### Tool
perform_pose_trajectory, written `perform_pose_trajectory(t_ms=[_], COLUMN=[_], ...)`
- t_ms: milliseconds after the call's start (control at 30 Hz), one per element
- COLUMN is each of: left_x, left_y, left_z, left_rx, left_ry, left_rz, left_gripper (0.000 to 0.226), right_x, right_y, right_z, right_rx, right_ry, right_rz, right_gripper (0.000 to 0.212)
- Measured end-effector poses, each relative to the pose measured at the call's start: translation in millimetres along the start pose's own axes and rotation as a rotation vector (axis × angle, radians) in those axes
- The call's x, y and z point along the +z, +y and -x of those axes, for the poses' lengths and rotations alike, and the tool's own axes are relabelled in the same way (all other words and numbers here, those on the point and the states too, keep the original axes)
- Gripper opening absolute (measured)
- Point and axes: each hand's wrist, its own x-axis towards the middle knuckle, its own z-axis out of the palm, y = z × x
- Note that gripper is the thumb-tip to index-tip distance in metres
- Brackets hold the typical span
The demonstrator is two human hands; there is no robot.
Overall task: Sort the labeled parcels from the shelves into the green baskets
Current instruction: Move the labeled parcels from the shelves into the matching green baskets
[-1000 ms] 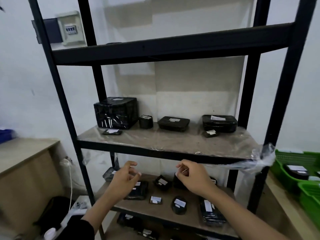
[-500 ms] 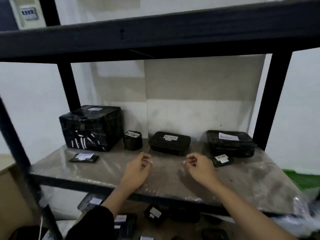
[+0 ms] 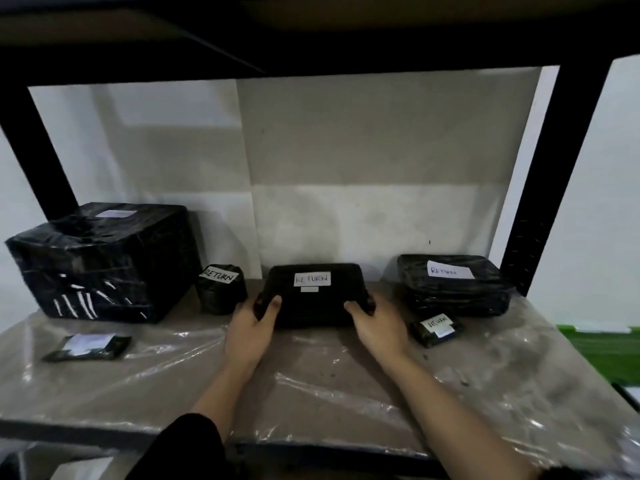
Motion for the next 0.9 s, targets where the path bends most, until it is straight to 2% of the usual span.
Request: perform_pose_trajectory(t_ms=[100,333,467,567,667,800,900], left_x=[-1.0,-4.3,-3.7,-7.9,-10.8,-18.1,-25.9], left_y=[-0.5,8.9,22.0,29.5,28.1,26.6,27.7], left_z=[3.2,10.7,21.6,34.0,47.1,80.5,119.1], left_rx=[0.029,0.054,0.068,0.126,0.188,0.305,0.391], left_ry=[-0.026,-0.027,-0.079,-0.198,-0.195,-0.313,-0.343], left_rz=[0.087,0.102,-0.159,-0.238,-0.239,-0.553,-0.639], left_gripper=[0.03,0.026,0.028,0.032,0.048,0.037,0.042], right_x=[-0.9,0.5,-8.7,-24.0,-41.1,-71.4,-93.3], right_y=[2.2,2.9,-3.1,-2.6,12.2,19.3,27.4], right_z=[2.9,3.9,14.5,34.8,55.4,90.4,124.3], right_rx=[-0.029,-0.047,-0.064,-0.069,-0.063,-0.023,0.005], right_ry=[0.032,0.047,0.089,0.125,0.184,0.19,0.216], right_rz=[-0.187,-0.265,-0.275,-0.342,-0.398,-0.576,-0.637], right_gripper=[0.032,0.03,0.04,0.043,0.042,0.035,0.028])
